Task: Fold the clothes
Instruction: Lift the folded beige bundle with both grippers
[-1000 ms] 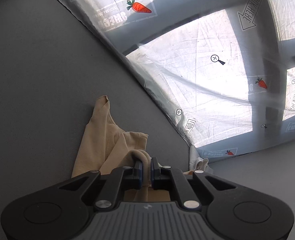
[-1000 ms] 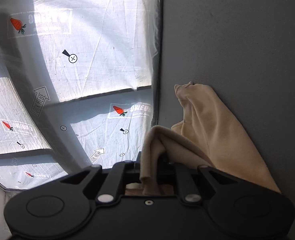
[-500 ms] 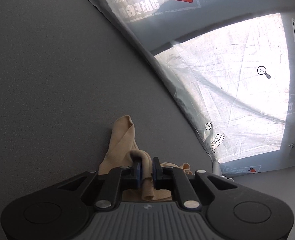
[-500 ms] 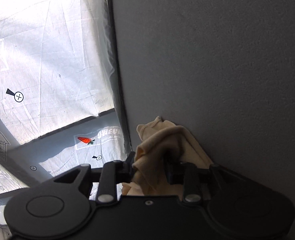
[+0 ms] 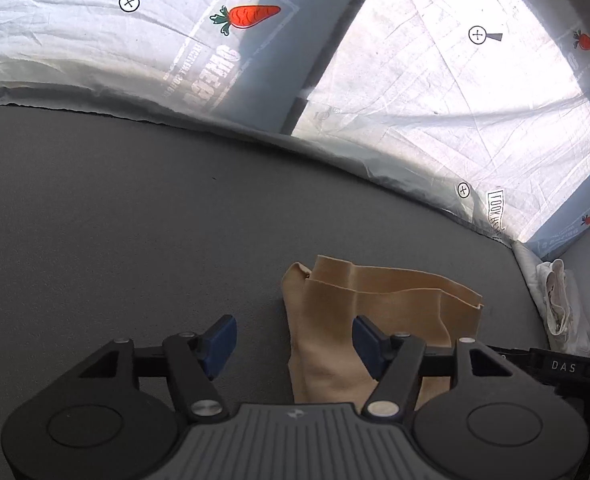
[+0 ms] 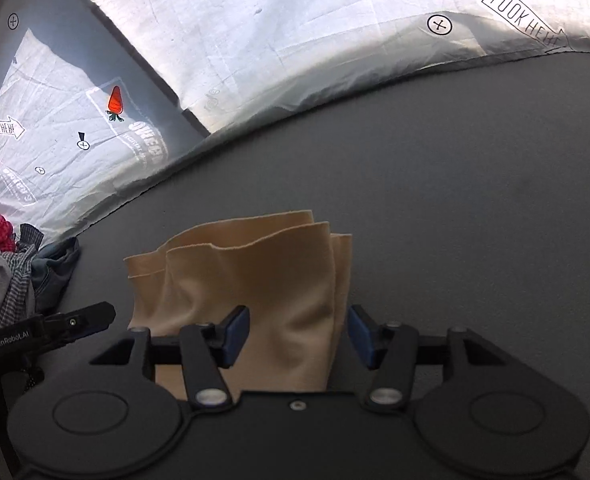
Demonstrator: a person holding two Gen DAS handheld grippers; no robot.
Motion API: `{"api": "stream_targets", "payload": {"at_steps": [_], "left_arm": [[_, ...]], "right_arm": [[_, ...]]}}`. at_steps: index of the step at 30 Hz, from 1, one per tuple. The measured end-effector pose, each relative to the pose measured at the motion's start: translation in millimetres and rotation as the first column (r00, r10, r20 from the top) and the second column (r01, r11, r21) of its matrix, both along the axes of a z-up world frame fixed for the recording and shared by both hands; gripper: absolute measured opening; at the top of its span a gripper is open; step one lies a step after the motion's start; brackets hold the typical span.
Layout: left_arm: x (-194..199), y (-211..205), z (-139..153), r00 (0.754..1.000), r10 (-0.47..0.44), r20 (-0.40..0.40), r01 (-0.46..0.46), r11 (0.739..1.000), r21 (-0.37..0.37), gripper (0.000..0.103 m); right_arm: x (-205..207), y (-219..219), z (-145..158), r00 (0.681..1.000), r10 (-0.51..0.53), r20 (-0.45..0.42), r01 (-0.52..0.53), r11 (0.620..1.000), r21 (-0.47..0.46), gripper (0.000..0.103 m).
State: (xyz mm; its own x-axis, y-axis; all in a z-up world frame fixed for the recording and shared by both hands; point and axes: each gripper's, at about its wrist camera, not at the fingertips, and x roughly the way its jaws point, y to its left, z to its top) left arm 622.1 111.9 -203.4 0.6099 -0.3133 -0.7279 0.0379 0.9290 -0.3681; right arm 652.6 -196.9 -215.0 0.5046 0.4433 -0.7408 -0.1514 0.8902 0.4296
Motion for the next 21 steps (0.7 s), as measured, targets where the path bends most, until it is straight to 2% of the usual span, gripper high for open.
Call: {"api": "stream_targets", "payload": {"at_steps": [4,6,8,9,10,11,13,16,19,21], "left_arm": [[12,-21,-17,0.999,-0.040,-0.011,0.041,0.997,0.073,0.066],[22,-21,-23,0.999,-0.044,-0.016,0.044,0.998,0.050,0.066],[33,-17,-27,0.999,-0.052,-0.014,0.052,0.999,0.001,0.063],[38,-16,-29,0.998,-0.064,-0.012,0.064,0.998,-0.016,0.058],[40,-16,-29,0.997,-0.070,-0.011,0.070,0.997,-0.031,0.038],[42,-16,-30,0.997,-0.074,-0.010,0.073,0.996,-0.047,0.023],[32,-18,-18,0.997,-0.074,0.034,0.076,0.995,-0.063,0.014],[14,-22,3,0.992,-0.072,0.107,0.081,0.993,-0.083,0.013],[-26,-20,41,0.979,-0.023,0.201,0.056,0.986,-0.159,0.013],[-55,-22,65,0.966,-0.011,0.258,0.061,0.981,-0.186,0.012]], "right_arm": [[10,15,-8,0.999,0.042,0.023,-0.041,0.998,-0.053,0.063],[19,14,-9,0.999,0.047,0.025,-0.046,0.998,-0.044,0.063],[28,13,-8,0.998,0.059,0.019,-0.059,0.998,-0.023,0.052],[32,14,-7,0.997,0.077,0.017,-0.077,0.997,-0.002,0.037],[35,16,-6,0.996,0.089,0.014,-0.089,0.996,0.010,0.026],[35,21,-4,0.995,0.098,0.021,-0.098,0.995,-0.003,0.024],[28,36,7,0.990,0.117,0.074,-0.111,0.990,-0.082,0.018],[1,55,40,0.970,0.135,0.204,-0.105,0.983,-0.151,0.017],[-51,57,84,0.925,0.148,0.350,-0.071,0.972,-0.223,0.017],[-80,55,105,0.902,0.132,0.412,-0.037,0.972,-0.230,0.016]]}}
